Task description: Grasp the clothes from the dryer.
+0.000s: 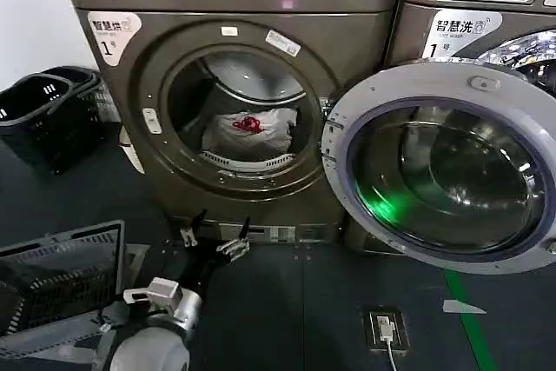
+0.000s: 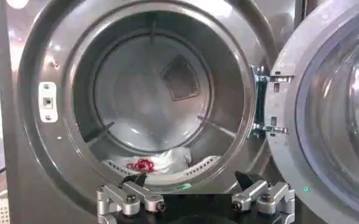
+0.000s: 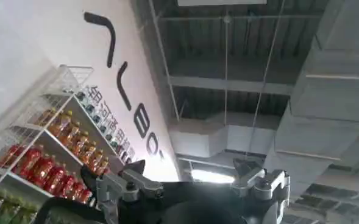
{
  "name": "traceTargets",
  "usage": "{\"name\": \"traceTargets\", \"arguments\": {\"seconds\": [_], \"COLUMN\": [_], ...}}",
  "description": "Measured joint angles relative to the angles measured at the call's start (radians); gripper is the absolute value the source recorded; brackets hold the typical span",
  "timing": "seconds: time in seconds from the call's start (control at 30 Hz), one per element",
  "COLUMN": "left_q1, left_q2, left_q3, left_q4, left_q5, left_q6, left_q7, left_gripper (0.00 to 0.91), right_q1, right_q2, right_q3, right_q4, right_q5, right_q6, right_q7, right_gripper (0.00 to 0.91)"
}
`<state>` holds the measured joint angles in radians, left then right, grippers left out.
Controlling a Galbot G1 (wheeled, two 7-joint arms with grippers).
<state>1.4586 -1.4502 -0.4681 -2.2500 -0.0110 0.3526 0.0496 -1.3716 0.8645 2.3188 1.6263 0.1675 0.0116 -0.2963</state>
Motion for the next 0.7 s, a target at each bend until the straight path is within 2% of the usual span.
{"name": "traceTargets", "arguments": {"seconds": [0.7], "left_q1": [-0.011], "left_q2": [0.001], "left_q3": [0.001], "left_q4": [0.024], "left_q5": [0.045], "left_q6": [-0.003], "left_q7": [0.01], "left_gripper": [0.907], "right_q1": [0.028], "right_q2": [0.009], "right_q3": [-0.02], "right_q4": [0.0], "right_q5": [-0.035], "right_q6": [-0.013], "right_q7": [-0.023], "right_gripper": [0.907]}}
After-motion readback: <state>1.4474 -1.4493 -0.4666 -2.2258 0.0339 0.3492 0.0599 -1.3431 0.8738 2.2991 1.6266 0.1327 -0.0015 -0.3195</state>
